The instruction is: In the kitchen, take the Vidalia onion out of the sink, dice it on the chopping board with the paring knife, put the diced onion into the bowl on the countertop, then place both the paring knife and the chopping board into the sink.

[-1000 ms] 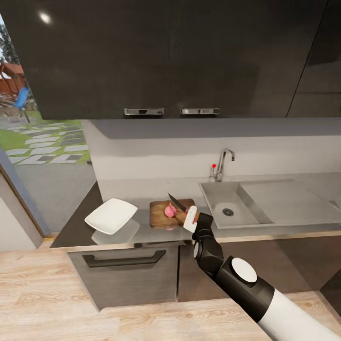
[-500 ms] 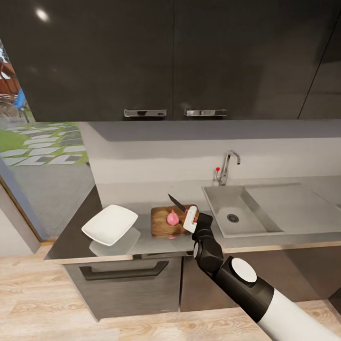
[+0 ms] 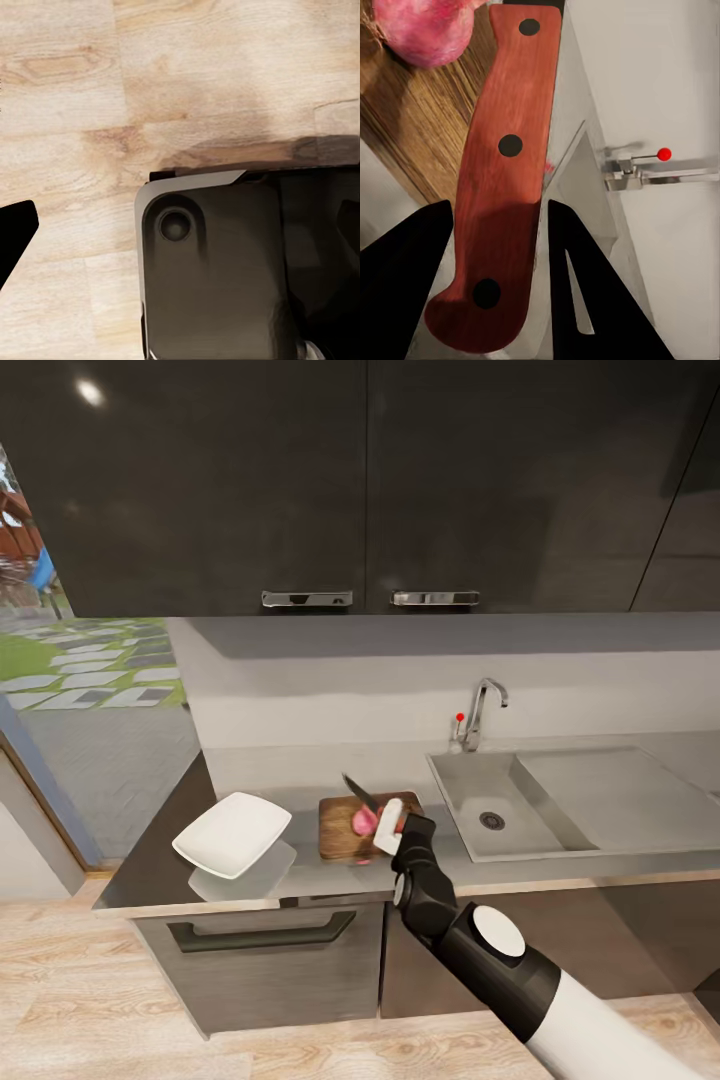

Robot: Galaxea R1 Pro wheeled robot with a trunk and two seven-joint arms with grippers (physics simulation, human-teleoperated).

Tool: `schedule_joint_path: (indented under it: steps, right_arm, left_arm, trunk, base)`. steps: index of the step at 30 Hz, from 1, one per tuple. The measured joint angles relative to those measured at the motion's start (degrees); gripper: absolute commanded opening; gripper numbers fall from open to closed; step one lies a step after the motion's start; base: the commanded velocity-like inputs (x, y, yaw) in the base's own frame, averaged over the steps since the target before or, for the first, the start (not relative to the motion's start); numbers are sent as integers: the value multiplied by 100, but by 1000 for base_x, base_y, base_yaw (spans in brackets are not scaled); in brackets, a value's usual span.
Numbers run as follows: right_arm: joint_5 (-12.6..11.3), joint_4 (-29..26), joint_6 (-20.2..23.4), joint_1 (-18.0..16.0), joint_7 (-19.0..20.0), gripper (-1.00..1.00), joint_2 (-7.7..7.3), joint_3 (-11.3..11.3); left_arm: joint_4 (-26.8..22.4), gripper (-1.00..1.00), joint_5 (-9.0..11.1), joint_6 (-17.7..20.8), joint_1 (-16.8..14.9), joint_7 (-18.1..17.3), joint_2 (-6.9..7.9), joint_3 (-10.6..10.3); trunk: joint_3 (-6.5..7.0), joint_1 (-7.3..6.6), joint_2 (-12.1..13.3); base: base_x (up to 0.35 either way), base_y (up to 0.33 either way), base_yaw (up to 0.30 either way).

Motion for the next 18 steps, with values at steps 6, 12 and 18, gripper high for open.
schedule_joint_path:
  steps: [6,12,18]
  right_arm:
    - [-58,-19,1,0,3,-100,37,-7]
    - [-68,-12,1,0,4,-100,38,-8]
    - [-72,-10,8,0,4,-100,39,-8]
  left_arm:
    - [15,100,0,-2,-2,0,9,-2]
    - [23,100,0,1,-2,-1,9,-1]
    - [25,100,0,2,-2,0,9,-2]
  trunk:
    - [0,0,1]
    - [0,0,0]
    - [-3,0,0]
  base:
    - [-21,23,0]
    - [-94,121,0]
    - [-16,21,0]
